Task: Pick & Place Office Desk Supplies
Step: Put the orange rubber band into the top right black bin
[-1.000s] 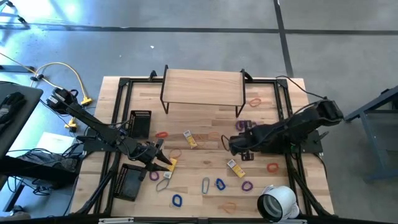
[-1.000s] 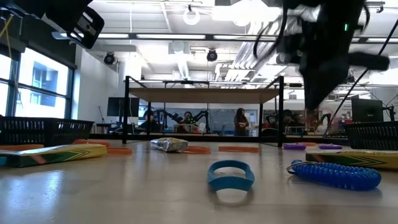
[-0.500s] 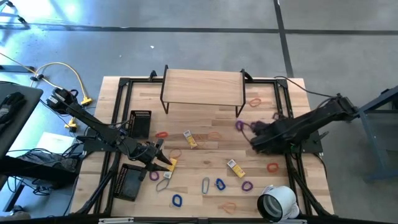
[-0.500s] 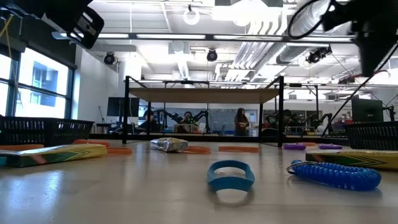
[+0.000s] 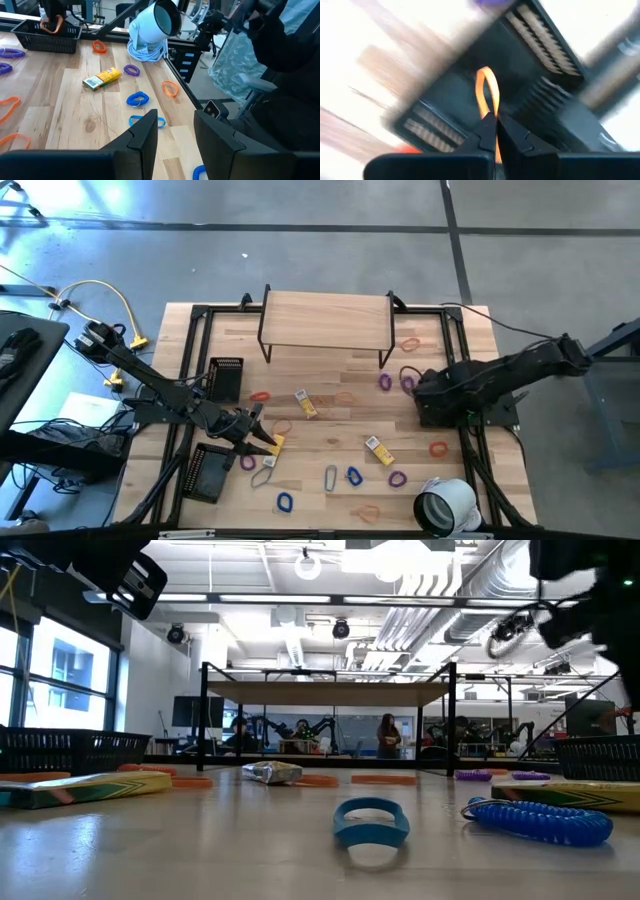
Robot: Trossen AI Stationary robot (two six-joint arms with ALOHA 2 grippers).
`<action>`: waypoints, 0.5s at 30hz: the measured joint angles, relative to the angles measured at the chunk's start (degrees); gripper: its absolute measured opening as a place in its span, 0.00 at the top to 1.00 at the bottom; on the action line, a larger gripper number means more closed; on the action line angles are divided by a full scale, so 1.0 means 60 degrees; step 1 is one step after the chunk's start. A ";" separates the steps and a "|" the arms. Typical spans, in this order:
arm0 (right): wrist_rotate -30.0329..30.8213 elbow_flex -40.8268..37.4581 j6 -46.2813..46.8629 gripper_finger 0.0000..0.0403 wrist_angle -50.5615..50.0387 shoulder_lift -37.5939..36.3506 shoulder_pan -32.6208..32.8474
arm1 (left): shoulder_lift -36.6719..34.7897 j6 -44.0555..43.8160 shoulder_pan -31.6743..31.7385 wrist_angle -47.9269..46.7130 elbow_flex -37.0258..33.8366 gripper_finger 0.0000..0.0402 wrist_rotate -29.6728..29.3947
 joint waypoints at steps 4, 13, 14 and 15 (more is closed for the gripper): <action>0.0187 -0.0046 -0.0143 0.99 0.0119 0.0323 -0.0393 | 0.0000 0.0004 0.0004 0.0019 0.0000 0.69 0.0000; 0.0239 -0.0036 0.0003 0.99 -0.0054 0.1278 -0.1082 | 0.0000 0.0004 0.0011 0.0011 0.0000 0.69 -0.0004; 0.0248 -0.0036 -0.0001 0.99 -0.0004 0.1390 -0.1136 | 0.0000 0.0004 0.0010 0.0005 0.0000 0.69 -0.0004; 0.0243 -0.0036 -0.0044 0.99 0.0054 0.1489 -0.1176 | 0.0000 0.0004 0.0007 -0.0005 0.0000 0.69 -0.0004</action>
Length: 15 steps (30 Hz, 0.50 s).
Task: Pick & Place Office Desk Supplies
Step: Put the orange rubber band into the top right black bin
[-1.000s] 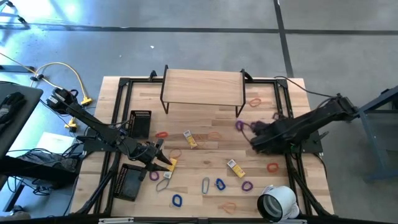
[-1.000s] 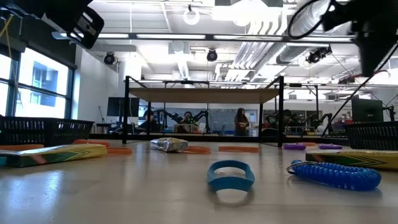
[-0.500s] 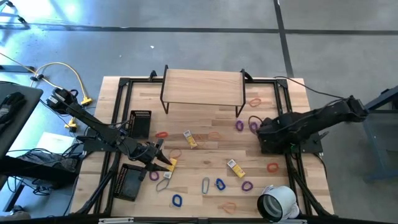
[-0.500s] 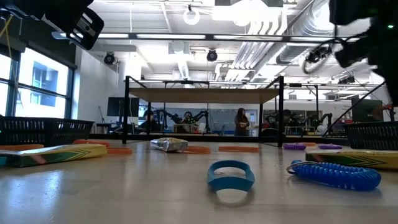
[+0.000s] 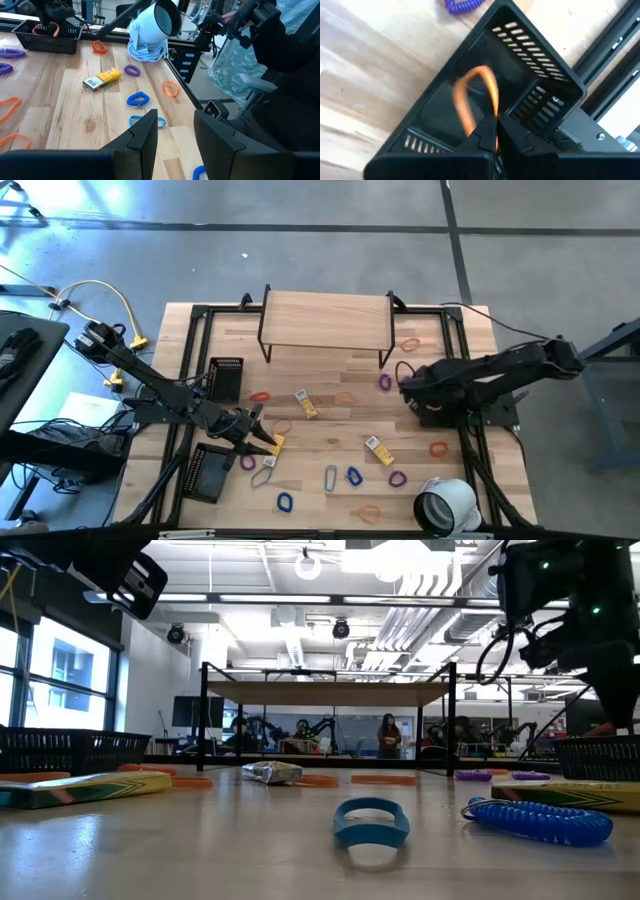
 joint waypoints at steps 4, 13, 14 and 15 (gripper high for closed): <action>-0.0124 0.0000 -0.0099 0.98 0.0140 0.0295 -0.0091 | 0.0000 0.0000 -0.0004 -0.0006 0.0000 0.69 -0.0001; 0.0127 0.0000 -0.0344 0.70 0.0150 0.0382 -0.0090 | 0.0000 0.0000 -0.0004 -0.0006 0.0000 0.69 -0.0004; 0.0150 0.0000 -0.0491 0.66 0.0133 0.0382 -0.0091 | 0.0000 0.0000 -0.0004 -0.0006 0.0000 0.69 -0.0004; 0.0157 0.0007 -0.0555 0.63 0.0151 0.0380 -0.0091 | 0.0000 0.0000 -0.0004 -0.0006 0.0000 0.69 -0.0004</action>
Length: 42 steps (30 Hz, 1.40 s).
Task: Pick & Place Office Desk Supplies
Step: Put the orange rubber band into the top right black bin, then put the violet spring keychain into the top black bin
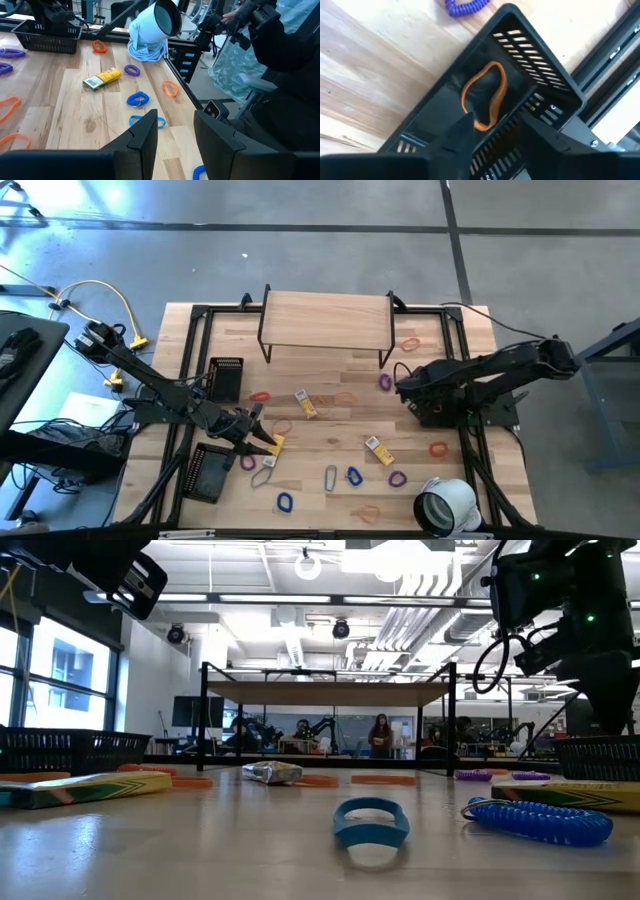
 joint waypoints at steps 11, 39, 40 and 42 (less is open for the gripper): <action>0.0148 0.1896 -0.0125 0.60 -0.0791 -0.0012 0.0001 | 0.0000 0.0004 0.0000 0.0000 0.0000 0.69 -0.0031; -0.0386 0.2138 -0.2479 0.62 0.4786 0.3687 -0.2156 | 0.0000 0.0004 0.0025 0.0000 0.0000 0.69 0.0011; -0.0307 0.2138 -0.2458 0.62 0.4783 0.3766 -0.2187 | 0.0000 0.0004 0.0025 0.0000 0.0000 0.69 0.0011; -0.0108 0.2138 -0.2406 0.62 0.4738 0.3900 -0.2222 | 0.0000 0.0004 0.0025 0.0000 0.0000 0.69 0.0009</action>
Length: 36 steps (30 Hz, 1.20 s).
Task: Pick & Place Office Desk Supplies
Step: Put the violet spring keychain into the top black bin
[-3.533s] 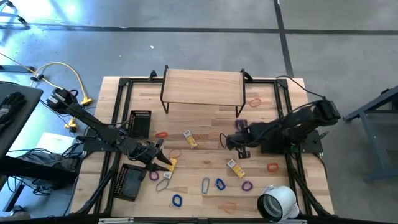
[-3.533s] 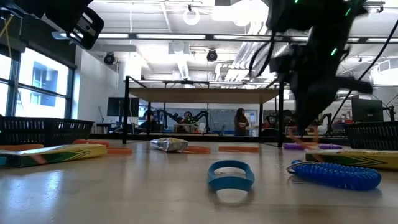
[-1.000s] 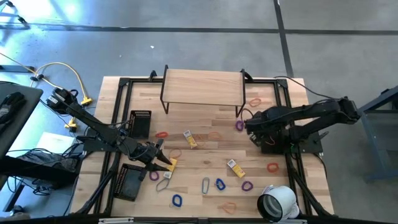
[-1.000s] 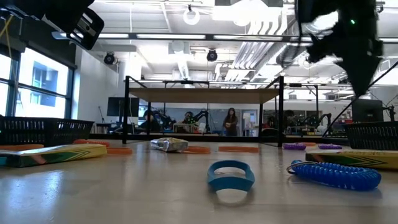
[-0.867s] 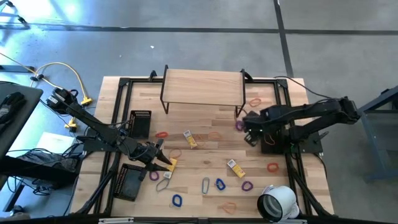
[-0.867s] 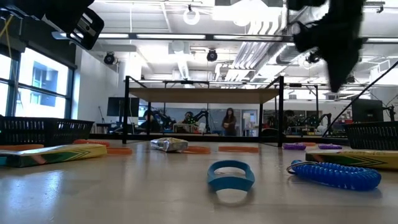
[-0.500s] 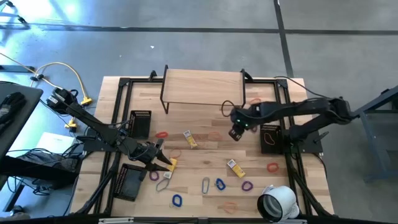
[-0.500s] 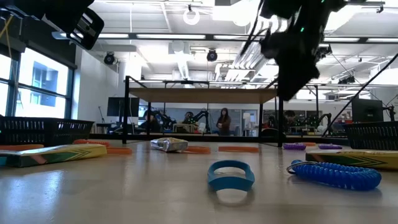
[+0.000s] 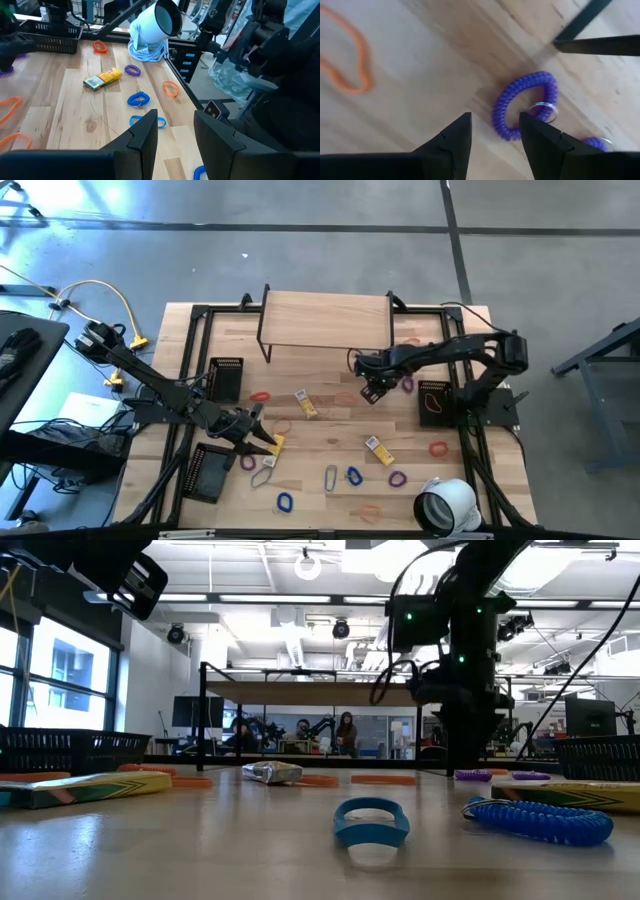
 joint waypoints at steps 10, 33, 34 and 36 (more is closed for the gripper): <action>0.0356 0.0000 0.0117 0.62 -0.0007 0.0019 -0.0019 | 0.0000 -0.0004 0.0000 -0.0004 0.0000 0.69 -0.0002; 0.0013 0.0051 -0.0362 0.92 0.0030 0.1181 -0.0026 | 0.0004 -0.0069 0.0000 -0.0015 0.0000 0.69 -0.0009; 0.0020 0.0051 -0.0452 0.95 0.0020 0.1181 -0.0026 | 0.0004 -0.0069 0.0000 -0.0011 0.0000 0.69 -0.0013; 0.0041 0.0051 -0.0470 0.96 -0.0004 0.1167 0.0024 | 0.0004 -0.0069 0.0000 -0.0011 0.0000 0.69 -0.0013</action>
